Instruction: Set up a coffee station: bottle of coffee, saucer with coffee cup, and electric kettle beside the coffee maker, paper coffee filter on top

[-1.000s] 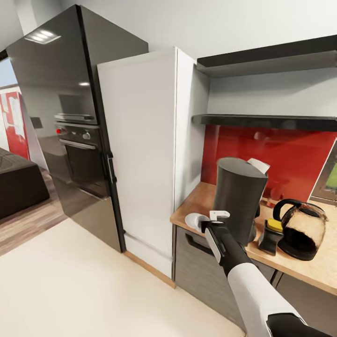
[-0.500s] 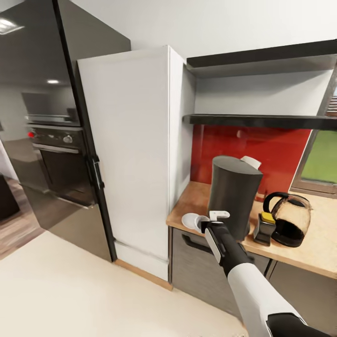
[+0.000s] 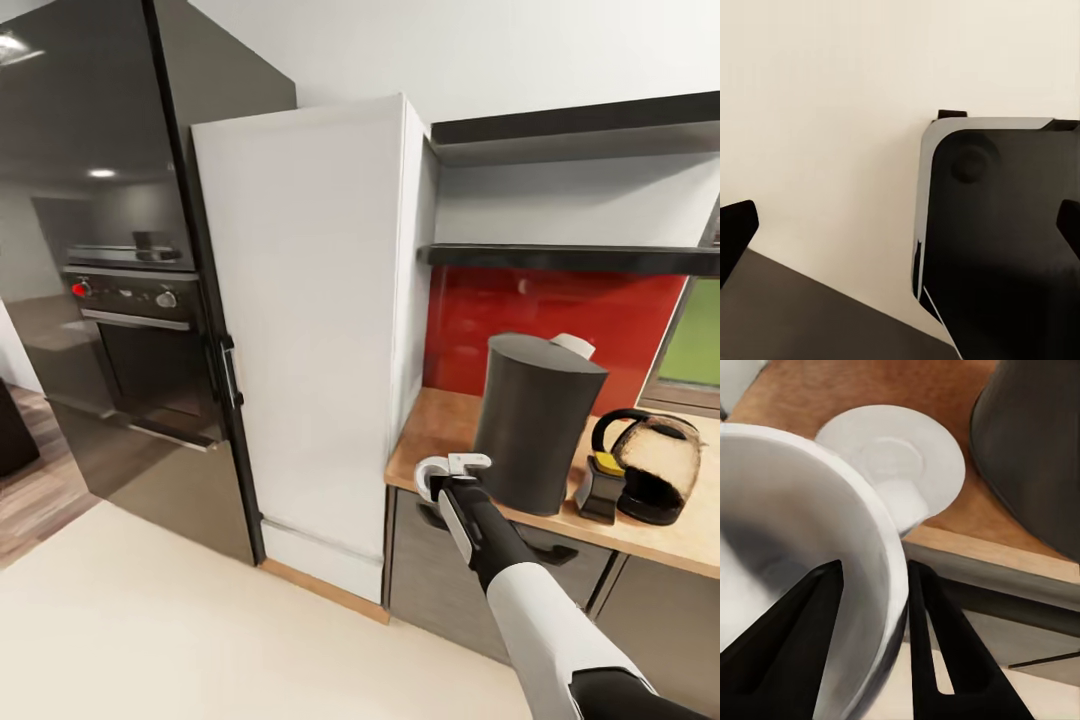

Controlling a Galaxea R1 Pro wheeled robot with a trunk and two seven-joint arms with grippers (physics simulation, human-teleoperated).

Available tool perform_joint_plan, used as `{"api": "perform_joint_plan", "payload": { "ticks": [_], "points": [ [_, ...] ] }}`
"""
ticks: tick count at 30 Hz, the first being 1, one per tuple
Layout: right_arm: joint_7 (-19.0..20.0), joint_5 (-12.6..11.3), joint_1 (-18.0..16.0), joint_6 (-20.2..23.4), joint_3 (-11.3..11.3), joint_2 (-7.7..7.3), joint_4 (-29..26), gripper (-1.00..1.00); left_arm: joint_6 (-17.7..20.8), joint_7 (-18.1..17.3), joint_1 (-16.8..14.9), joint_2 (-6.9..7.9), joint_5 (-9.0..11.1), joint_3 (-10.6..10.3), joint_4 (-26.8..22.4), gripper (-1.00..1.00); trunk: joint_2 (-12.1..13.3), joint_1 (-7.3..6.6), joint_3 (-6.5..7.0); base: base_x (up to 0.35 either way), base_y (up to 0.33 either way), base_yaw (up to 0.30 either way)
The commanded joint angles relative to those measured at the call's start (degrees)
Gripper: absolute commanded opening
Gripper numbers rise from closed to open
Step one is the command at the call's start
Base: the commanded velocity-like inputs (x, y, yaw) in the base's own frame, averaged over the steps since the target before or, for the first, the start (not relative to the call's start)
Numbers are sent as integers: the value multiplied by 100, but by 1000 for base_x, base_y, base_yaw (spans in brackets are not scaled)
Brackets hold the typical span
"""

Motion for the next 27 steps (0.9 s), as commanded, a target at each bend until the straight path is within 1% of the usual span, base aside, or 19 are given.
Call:
{"api": "perform_joint_plan", "payload": {
  "ticks": [1, 6, 10, 21, 27],
  "points": [
    [-10, 8, -2, 34, 3, 2, -6, -100, -27, 16, -4, 3, -60, 40, 12, 100, -4, 3, -2, 108, 326, 0],
    [-18, 8, -2, 34, 3, 2, -23, -100, -28, 16, -4, 1, -60, 40, 12, 100, -4, 3, -2, 43, 273, 0],
    [-19, 8, -2, 37, 3, 8, -23, -100, -26, 16, -4, 1, -60, 42, 12, 100, -4, 3, -2, 5, 63, -88],
    [-11, 5, -2, 30, 8, 16, 1, -100, -21, 16, 10, 13, -60, 42, 12, 100, -4, 3, -2, 2, 3, -262],
    [-10, 7, -2, 30, 11, 19, 2, -100, -28, 16, 37, 16, -60, 41, 12, 100, -4, 3, -2, 97, 59, -274]
  ]
}}
